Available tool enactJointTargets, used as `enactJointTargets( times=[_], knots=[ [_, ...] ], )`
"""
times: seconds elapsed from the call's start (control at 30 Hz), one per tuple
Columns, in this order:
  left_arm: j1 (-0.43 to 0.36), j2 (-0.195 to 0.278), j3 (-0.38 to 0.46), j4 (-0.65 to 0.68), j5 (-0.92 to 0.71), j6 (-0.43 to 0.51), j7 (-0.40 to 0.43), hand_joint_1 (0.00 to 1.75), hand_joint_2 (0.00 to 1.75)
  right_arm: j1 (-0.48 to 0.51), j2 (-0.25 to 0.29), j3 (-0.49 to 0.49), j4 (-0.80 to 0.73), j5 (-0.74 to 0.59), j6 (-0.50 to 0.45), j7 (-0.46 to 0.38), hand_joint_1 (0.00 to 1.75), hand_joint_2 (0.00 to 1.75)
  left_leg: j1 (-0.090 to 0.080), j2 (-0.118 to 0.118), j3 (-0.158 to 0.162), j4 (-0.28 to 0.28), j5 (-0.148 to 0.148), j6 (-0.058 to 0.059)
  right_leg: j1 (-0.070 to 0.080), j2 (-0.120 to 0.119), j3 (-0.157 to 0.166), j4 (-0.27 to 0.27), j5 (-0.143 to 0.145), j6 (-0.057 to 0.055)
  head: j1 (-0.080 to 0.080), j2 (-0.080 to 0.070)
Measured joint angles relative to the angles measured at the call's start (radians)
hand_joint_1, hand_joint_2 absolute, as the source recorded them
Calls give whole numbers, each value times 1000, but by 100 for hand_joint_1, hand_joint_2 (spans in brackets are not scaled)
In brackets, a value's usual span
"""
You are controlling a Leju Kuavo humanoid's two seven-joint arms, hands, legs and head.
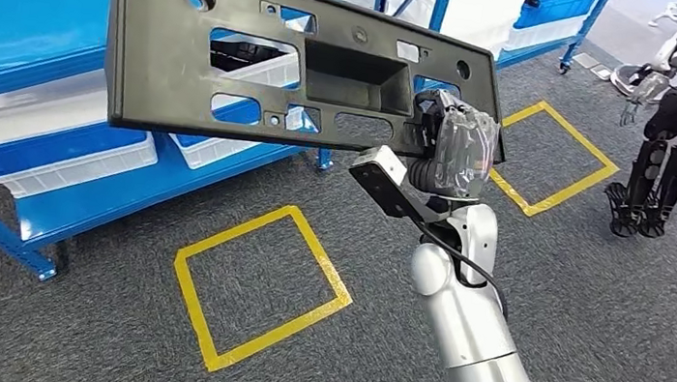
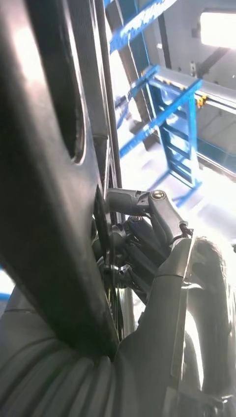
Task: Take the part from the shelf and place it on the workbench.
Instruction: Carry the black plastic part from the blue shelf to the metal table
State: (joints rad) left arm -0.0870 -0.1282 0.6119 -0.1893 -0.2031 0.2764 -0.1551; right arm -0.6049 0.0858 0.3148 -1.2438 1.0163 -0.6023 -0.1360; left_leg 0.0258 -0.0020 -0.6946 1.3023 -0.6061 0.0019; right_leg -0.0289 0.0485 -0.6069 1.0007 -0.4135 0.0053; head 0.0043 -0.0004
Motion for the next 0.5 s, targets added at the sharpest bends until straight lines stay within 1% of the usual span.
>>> enactJointTargets(
  times=[0.03, 0.07, 0.1, 0.13, 0.17, 0.2, 0.23, 0.27, 0.3, 0.33, 0.37, 0.4, 0.43, 0.47, 0.5],
  knots=[
    [0, 0, 0, 0, -2, -4, -2, 0, 175, -1, -4, -3, 3, 53, -4, 25, 175, 175, 1, -2, 14, -31, 27, 2, 0, 13, 0, 1, 1, 0, 0, 0],
    [0, 0, 0, 0, -4, -9, -5, 0, 175, -5, -9, -8, 6, 117, -10, 52, 175, 175, 2, -12, 45, -94, 63, 4, 0, 25, 0, 3, 1, 1, -1, 0],
    [0, 0, 0, 0, -6, -13, -7, 0, 175, -10, -17, -13, 10, 191, -19, 83, 175, 175, 4, -34, 80, -165, 94, 6, 1, 37, -2, 6, 2, 3, 0, 0],
    [0, 0, 0, 0, -8, -17, -9, 0, 175, -18, -26, -18, 15, 269, -29, 114, 175, 175, 7, -54, 106, -223, 115, 7, 3, 48, -5, 9, 4, 7, 0, 0],
    [0, 1, 0, 0, -9, -20, -10, 0, 175, -25, -37, -24, 19, 338, -38, 140, 175, 175, 8, -70, 121, -258, 124, 8, 6, 58, -11, 10, 7, 13, 0, 0],
    [0, 1, 0, 0, -13, -23, -10, 0, 175, -31, -49, -30, 23, 400, -44, 162, 175, 175, 6, -77, 126, -271, 124, 9, 8, 67, -16, 9, 10, 21, 1, 0],
    [0, 1, -1, 0, -17, -25, -9, 0, 175, -33, -62, -36, 26, 448, -47, 179, 175, 175, 2, -67, 125, -274, 126, 12, 8, 77, -21, 6, 16, 30, 0, 0],
    [-1, 0, -1, 0, -23, -27, -8, 0, 175, -34, -78, -42, 27, 485, -48, 192, 175, 175, 1, -55, 126, -278, 131, 20, 8, 82, -28, 4, 19, 38, 0, 0],
    [-1, 0, -2, 0, -28, -29, -6, 0, 175, -33, -95, -49, 29, 511, -48, 202, 175, 175, 0, -44, 126, -283, 137, 28, 9, 68, -35, 11, 17, 42, 0, 0],
    [-1, 0, -3, 0, -30, -31, -4, 0, 175, -34, -112, -56, 29, 528, -49, 208, 175, 175, 0, -31, 127, -289, 142, 37, 11, 44, -50, 34, 4, 43, 3, 0],
    [0, 0, -3, 0, -27, -35, -3, 0, 175, -34, -129, -62, 30, 535, -51, 212, 175, 175, -1, -18, 127, -294, 146, 43, 12, 12, -74, 82, -19, 41, 6, 0],
    [1, 1, -2, 0, -22, -38, -3, 0, 175, -34, -145, -68, 31, 534, -54, 212, 175, 175, -5, -5, 125, -295, 147, 47, 13, -16, -103, 145, -48, 38, 9, 0],
    [2, 1, -1, 0, -16, -41, -4, 0, 175, -33, -160, -72, 32, 529, -60, 210, 175, 175, -7, 10, 124, -294, 147, 48, 13, -29, -134, 214, -76, 36, 11, 0],
    [3, 1, 0, 0, -11, -43, -4, 0, 175, -29, -173, -76, 34, 521, -65, 207, 175, 175, -10, 24, 123, -294, 147, 48, 12, -34, -156, 266, -95, 38, 11, 0],
    [3, 2, 1, 0, -9, -45, -4, 0, 175, -24, -185, -79, 36, 514, -69, 204, 175, 175, -12, 39, 122, -294, 147, 48, 12, -37, -161, 285, -100, 43, 11, 0]
  ],
)
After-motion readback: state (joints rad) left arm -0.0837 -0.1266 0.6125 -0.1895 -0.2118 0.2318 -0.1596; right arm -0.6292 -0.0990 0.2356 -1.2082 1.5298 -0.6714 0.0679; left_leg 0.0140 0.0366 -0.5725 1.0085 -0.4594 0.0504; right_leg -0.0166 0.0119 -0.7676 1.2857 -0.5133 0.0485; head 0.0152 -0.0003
